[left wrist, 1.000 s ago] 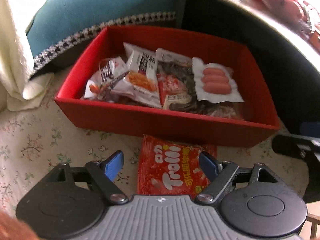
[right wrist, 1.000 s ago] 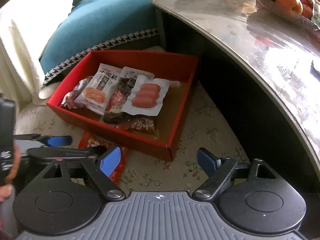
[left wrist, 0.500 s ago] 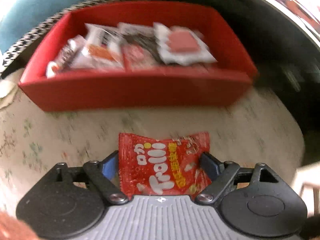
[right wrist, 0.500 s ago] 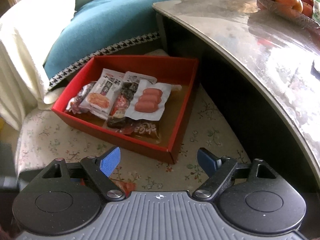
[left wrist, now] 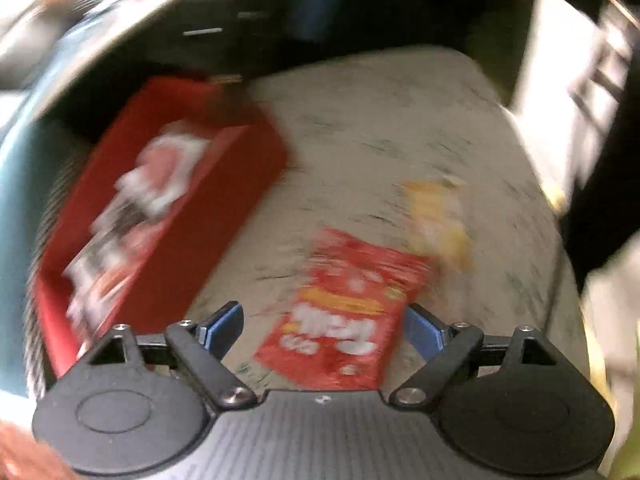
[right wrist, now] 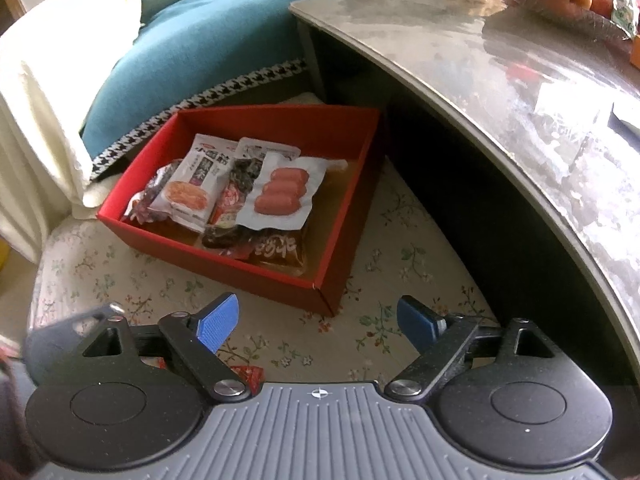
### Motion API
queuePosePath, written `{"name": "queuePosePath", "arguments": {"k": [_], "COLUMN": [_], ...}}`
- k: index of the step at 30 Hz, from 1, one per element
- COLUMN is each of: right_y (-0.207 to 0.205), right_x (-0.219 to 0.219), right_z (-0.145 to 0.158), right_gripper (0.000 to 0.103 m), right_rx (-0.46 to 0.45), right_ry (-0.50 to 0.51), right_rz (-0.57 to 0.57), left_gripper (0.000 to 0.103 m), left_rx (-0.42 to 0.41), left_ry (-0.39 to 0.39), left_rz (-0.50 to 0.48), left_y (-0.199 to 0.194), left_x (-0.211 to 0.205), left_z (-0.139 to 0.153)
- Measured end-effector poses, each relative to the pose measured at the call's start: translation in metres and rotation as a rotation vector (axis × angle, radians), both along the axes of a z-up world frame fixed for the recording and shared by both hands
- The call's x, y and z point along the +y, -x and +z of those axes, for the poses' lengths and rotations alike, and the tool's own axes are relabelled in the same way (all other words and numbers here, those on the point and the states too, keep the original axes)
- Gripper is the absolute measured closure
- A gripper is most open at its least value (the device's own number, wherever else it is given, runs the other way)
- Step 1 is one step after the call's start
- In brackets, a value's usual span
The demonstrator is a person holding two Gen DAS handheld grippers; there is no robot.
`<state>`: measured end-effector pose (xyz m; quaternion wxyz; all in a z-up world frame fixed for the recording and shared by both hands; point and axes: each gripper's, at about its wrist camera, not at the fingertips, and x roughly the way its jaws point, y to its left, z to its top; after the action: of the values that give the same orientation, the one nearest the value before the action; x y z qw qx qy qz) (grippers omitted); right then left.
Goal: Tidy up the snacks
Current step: 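Move both grippers back toward the red Trolli bag and yellow stick snack, then grasp the red Trolli bag with the left gripper while the right gripper grasps the yellow stick snack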
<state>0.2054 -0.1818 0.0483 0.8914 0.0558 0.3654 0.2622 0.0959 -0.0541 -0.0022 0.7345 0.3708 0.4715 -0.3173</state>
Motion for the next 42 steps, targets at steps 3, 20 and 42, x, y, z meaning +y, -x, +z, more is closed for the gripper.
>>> {"name": "queuePosePath", "arguments": {"k": [3, 20, 42], "right_y": [-0.003, 0.076, 0.095], "right_x": [0.004, 0.032, 0.116], "right_z": [-0.003, -0.077, -0.075], "right_gripper": [0.012, 0.020, 0.057], "right_rx": [0.011, -0.128, -0.053], "right_ry": [0.008, 0.610, 0.651], "right_rz": [0.020, 0.650, 0.733], "left_gripper": [0.019, 0.053, 0.052], "left_rx": [0.046, 0.136, 0.134], "left_ry": [-0.066, 0.239, 0.519], "left_rz": [-0.148, 0.409, 0.784], "left_y": [0.005, 0.003, 0.031], "left_x": [-0.011, 0.068, 0.132], "left_z": [-0.020, -0.015, 0.019]}}
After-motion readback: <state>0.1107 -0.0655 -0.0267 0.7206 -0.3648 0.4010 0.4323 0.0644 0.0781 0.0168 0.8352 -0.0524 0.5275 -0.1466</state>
